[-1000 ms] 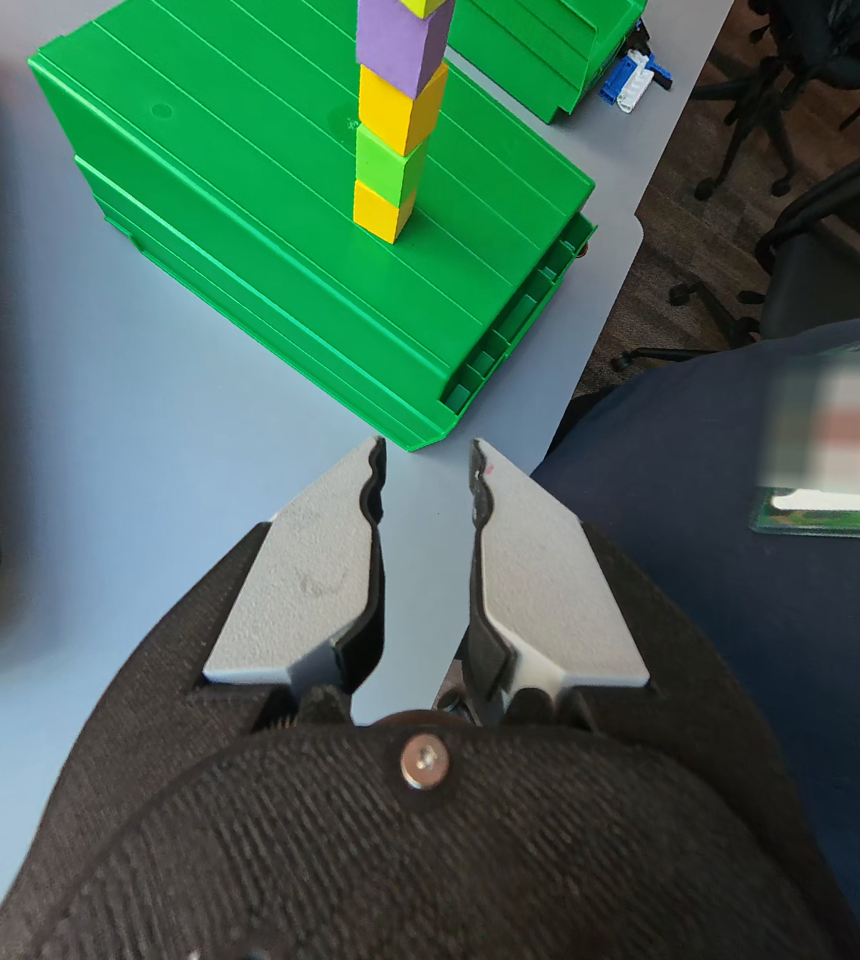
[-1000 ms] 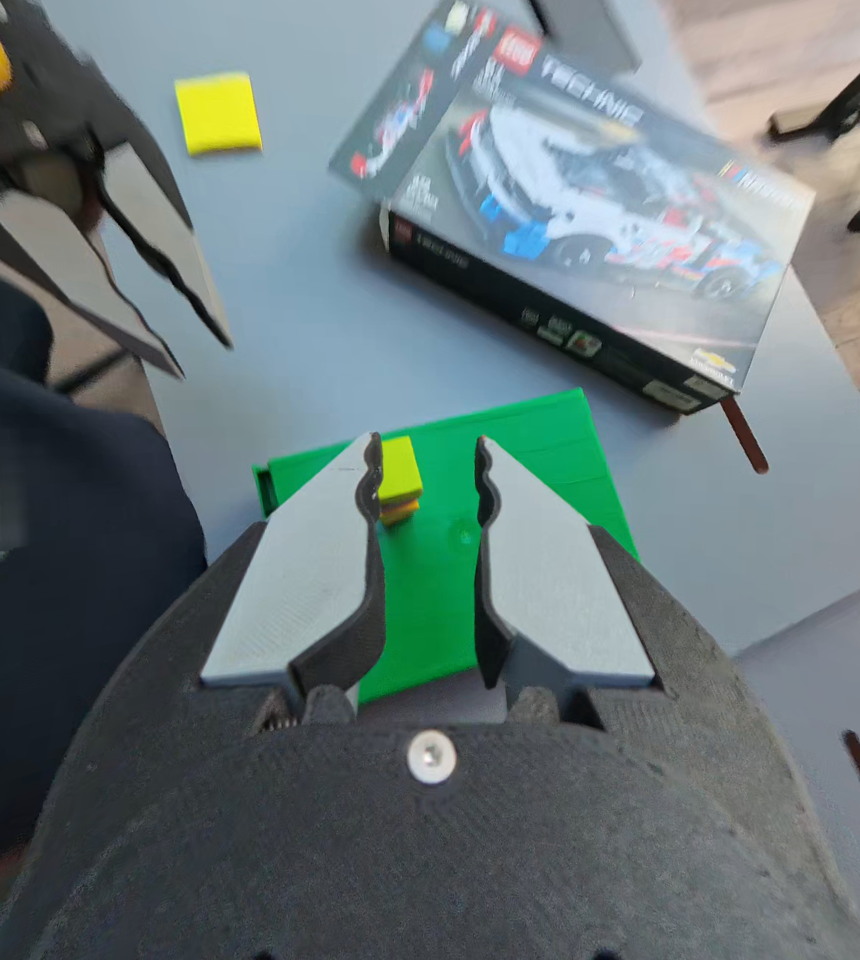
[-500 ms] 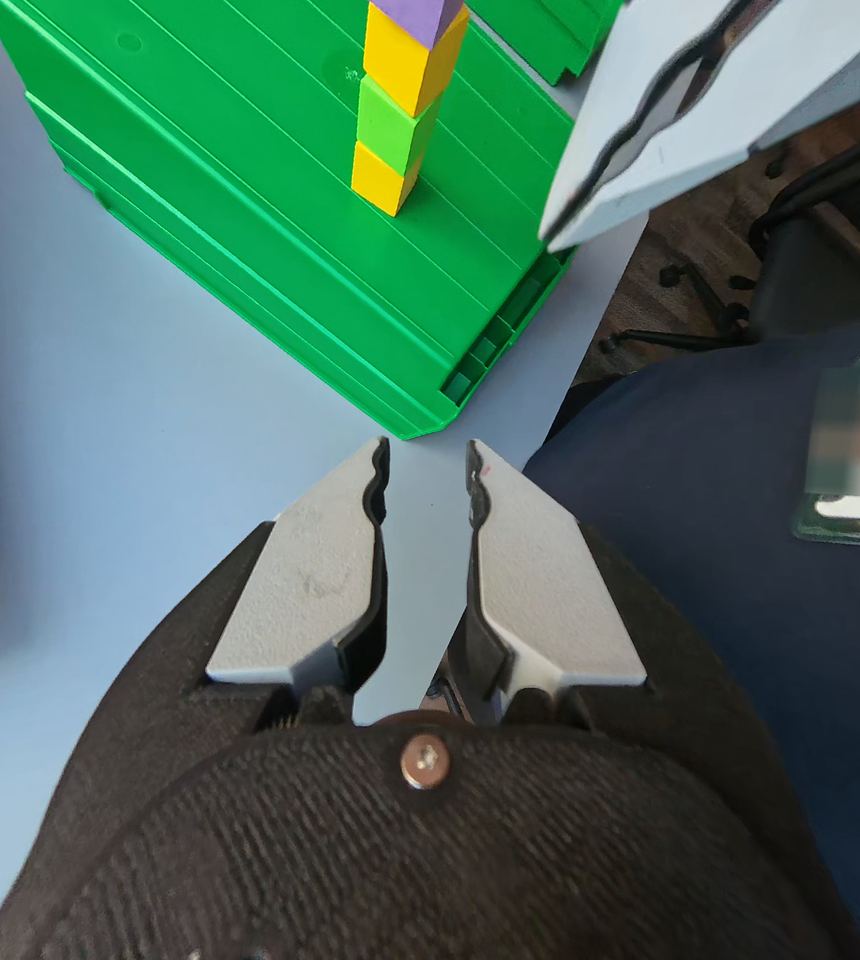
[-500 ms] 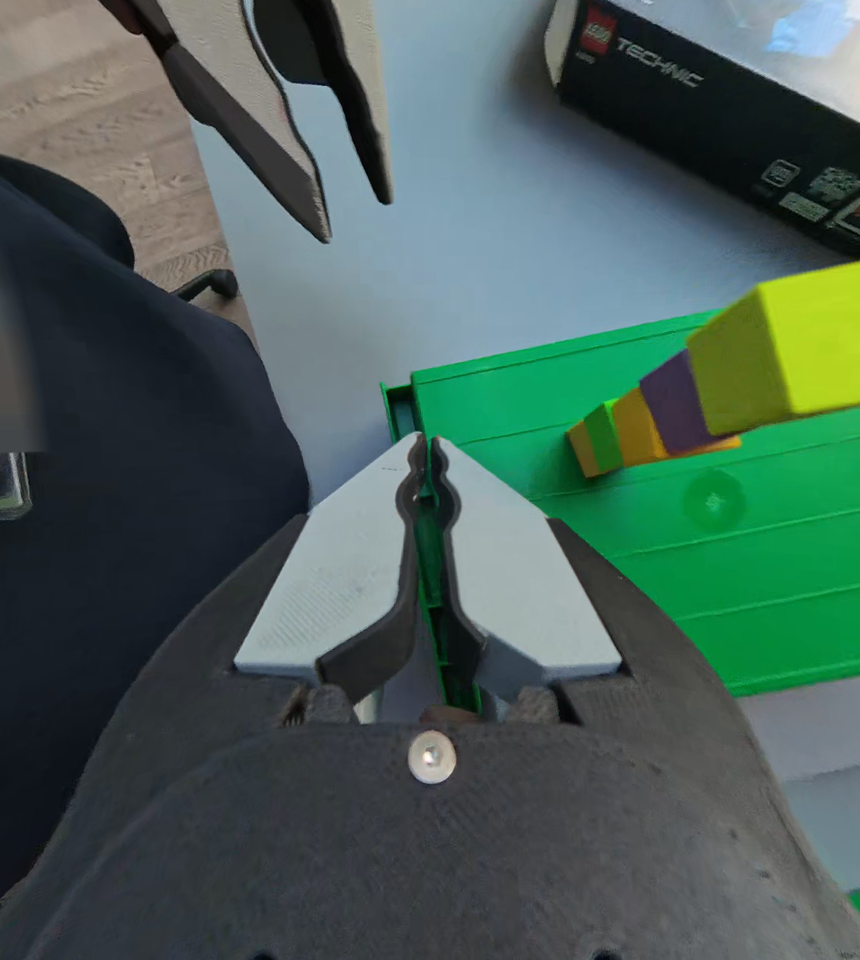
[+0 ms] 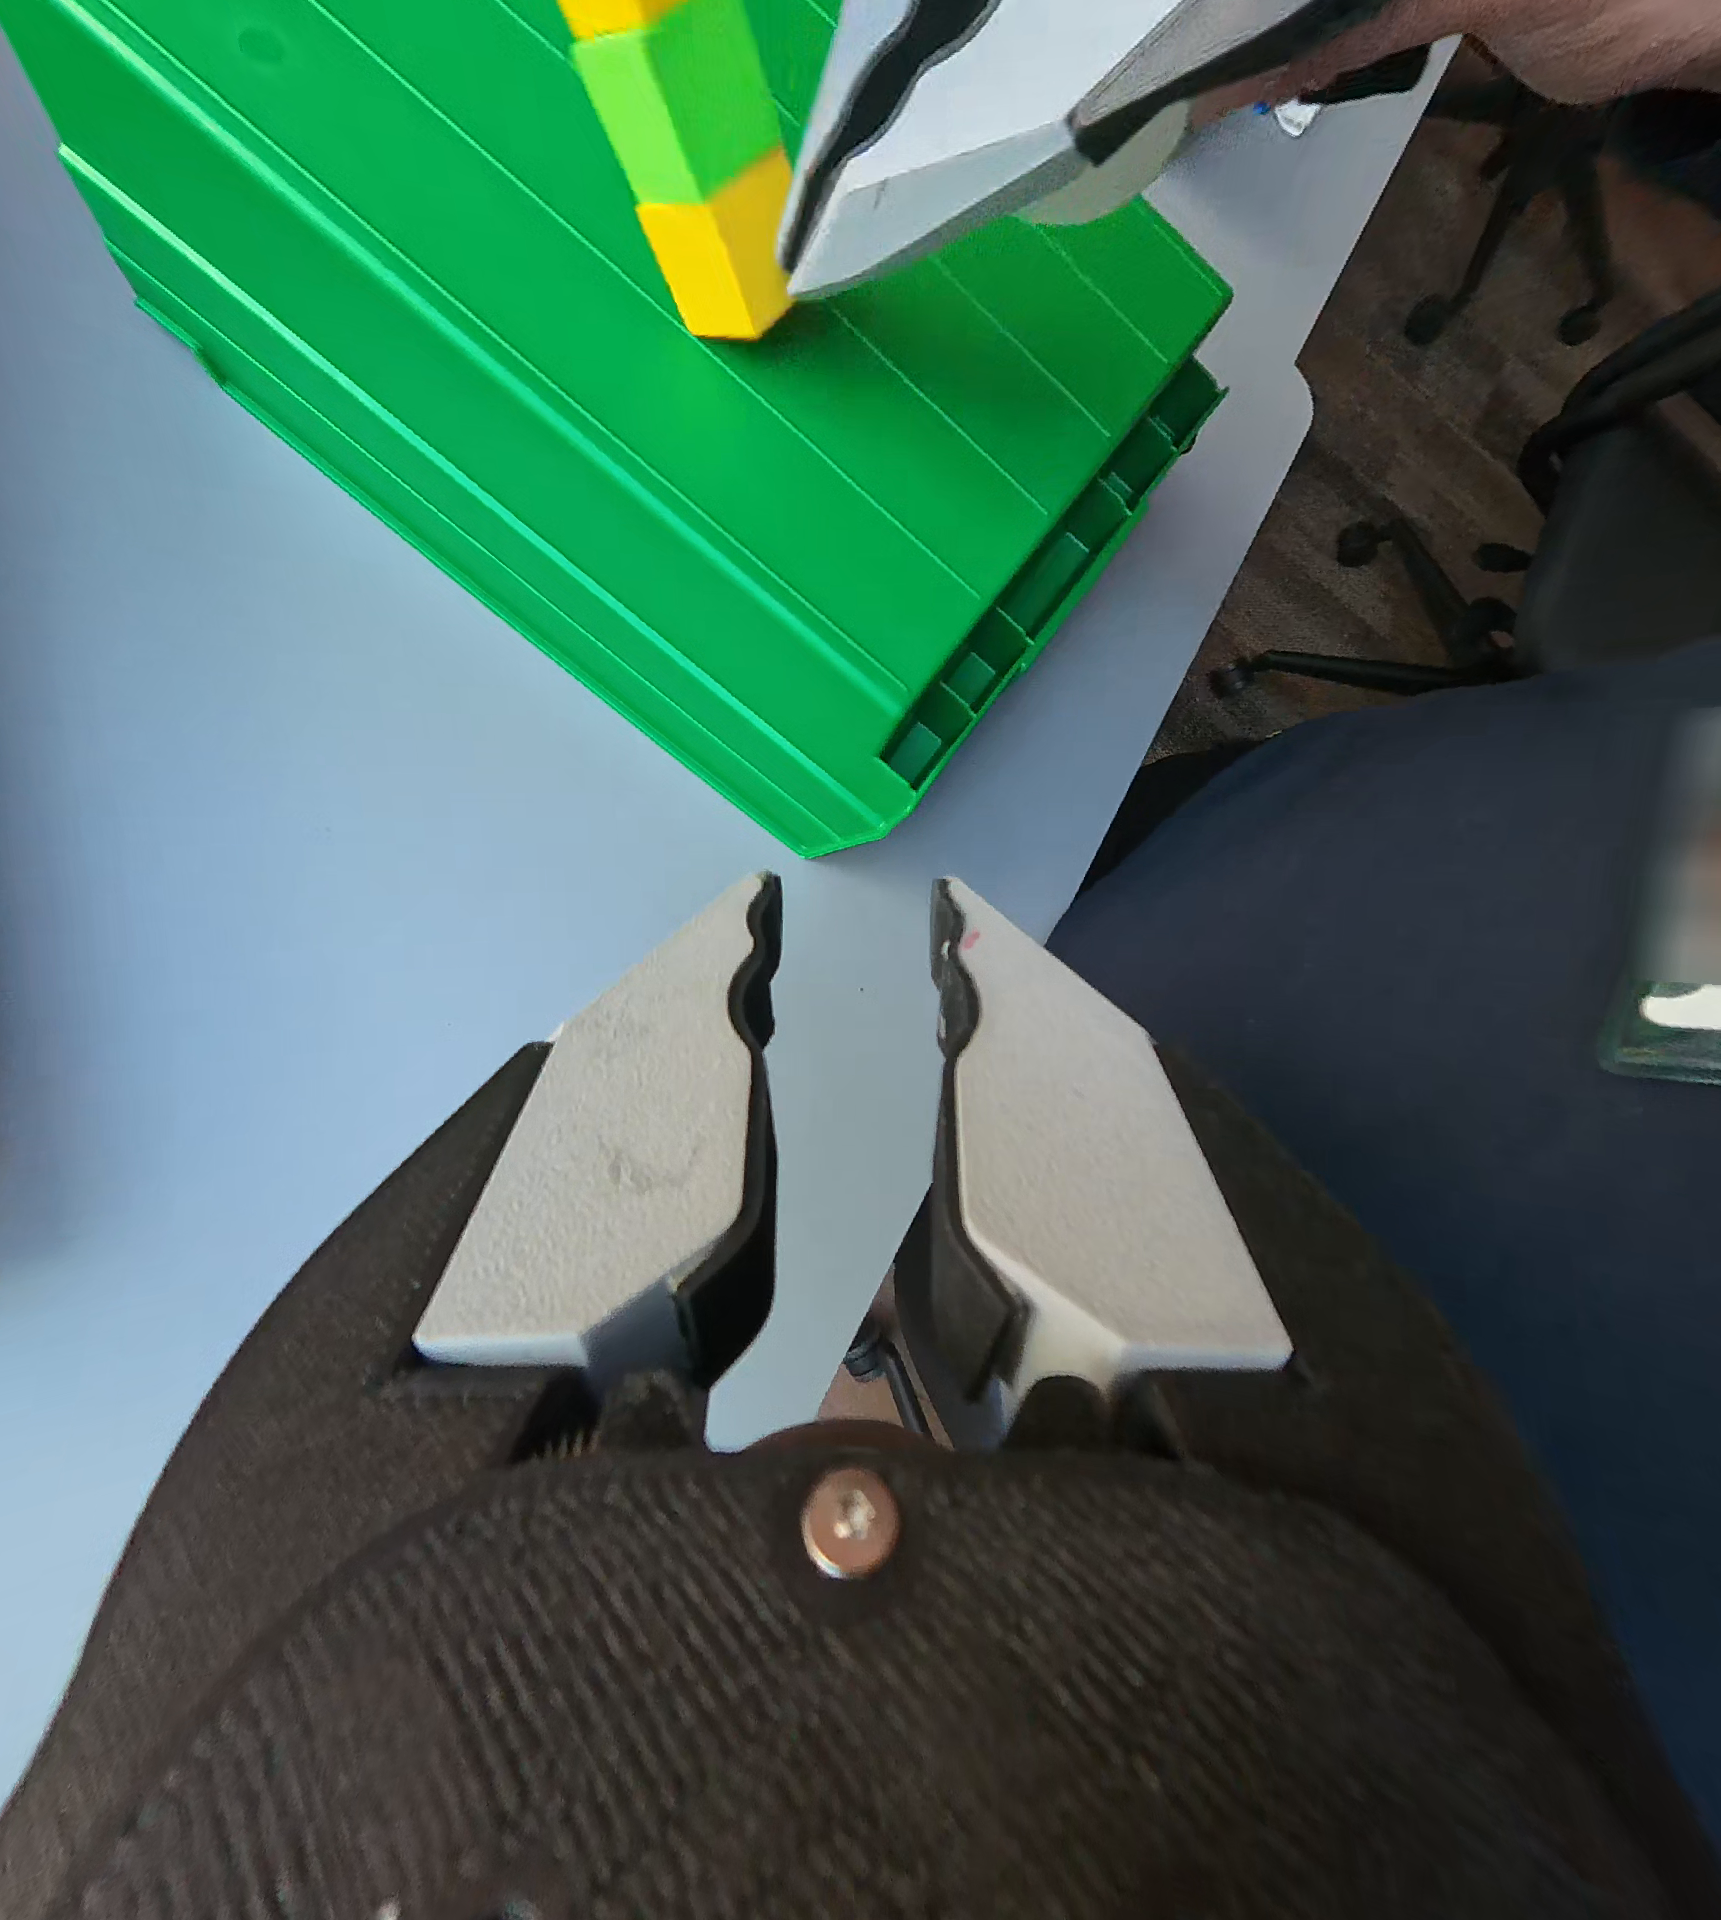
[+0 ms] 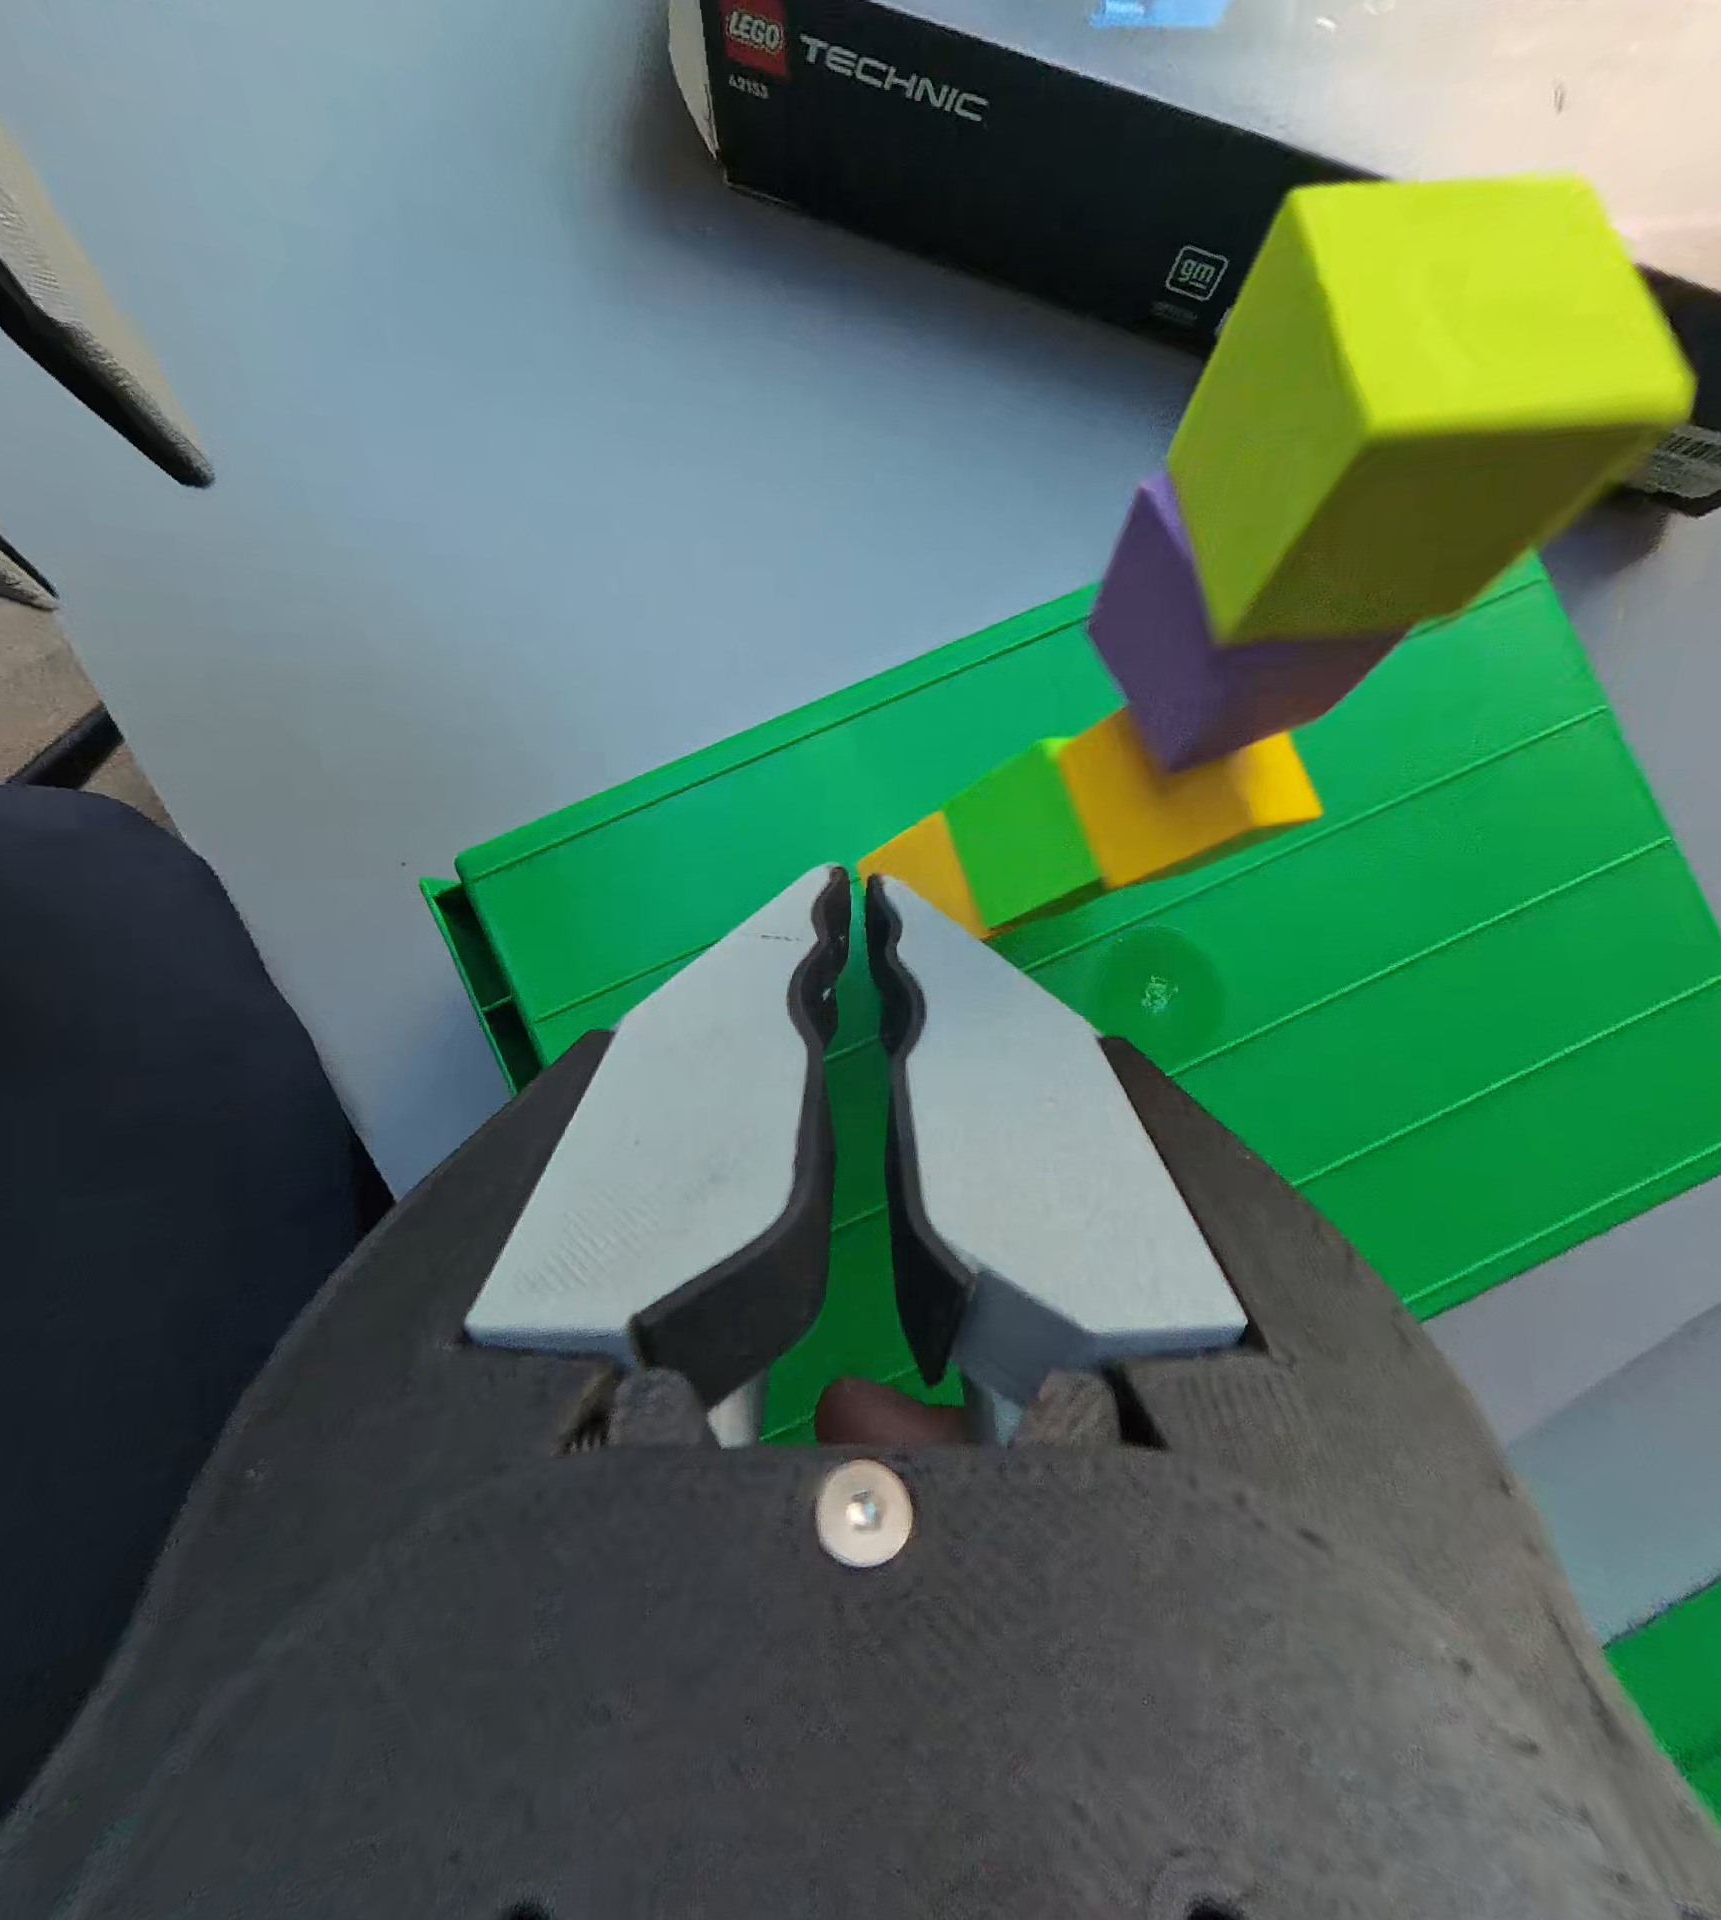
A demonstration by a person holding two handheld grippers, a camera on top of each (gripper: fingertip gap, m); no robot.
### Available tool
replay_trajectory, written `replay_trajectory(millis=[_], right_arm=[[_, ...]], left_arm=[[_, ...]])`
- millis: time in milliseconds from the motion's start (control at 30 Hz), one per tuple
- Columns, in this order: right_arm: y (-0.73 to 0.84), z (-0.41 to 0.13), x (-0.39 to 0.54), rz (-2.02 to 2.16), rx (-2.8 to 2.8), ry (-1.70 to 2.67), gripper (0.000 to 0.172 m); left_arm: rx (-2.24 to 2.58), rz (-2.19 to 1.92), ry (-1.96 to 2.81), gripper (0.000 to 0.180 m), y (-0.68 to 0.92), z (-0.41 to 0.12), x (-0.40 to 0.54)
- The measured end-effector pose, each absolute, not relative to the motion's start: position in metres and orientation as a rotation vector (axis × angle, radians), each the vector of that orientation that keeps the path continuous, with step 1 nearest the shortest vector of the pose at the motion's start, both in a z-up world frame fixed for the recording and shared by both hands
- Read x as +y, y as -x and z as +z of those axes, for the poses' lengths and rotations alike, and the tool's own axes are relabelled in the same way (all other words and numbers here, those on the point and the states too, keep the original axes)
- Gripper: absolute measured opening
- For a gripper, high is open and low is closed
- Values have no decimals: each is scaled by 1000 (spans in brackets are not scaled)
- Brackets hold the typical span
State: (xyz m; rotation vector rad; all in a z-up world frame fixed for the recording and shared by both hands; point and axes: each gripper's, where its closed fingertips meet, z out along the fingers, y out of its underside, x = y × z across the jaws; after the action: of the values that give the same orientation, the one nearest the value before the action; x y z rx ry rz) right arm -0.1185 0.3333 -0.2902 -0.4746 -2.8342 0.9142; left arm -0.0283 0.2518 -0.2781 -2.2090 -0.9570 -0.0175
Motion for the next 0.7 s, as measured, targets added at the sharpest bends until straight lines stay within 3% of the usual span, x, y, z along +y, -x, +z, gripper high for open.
replay_trajectory(millis=[500,700], right_arm=[[120,-272,368,1057,-2768,718,0],[119,-271,373,1080,-2761,771,0]], left_arm=[[-974,-71,2213,26,23,-292,248],[-1012,-104,2238,24,19,-324,237]])
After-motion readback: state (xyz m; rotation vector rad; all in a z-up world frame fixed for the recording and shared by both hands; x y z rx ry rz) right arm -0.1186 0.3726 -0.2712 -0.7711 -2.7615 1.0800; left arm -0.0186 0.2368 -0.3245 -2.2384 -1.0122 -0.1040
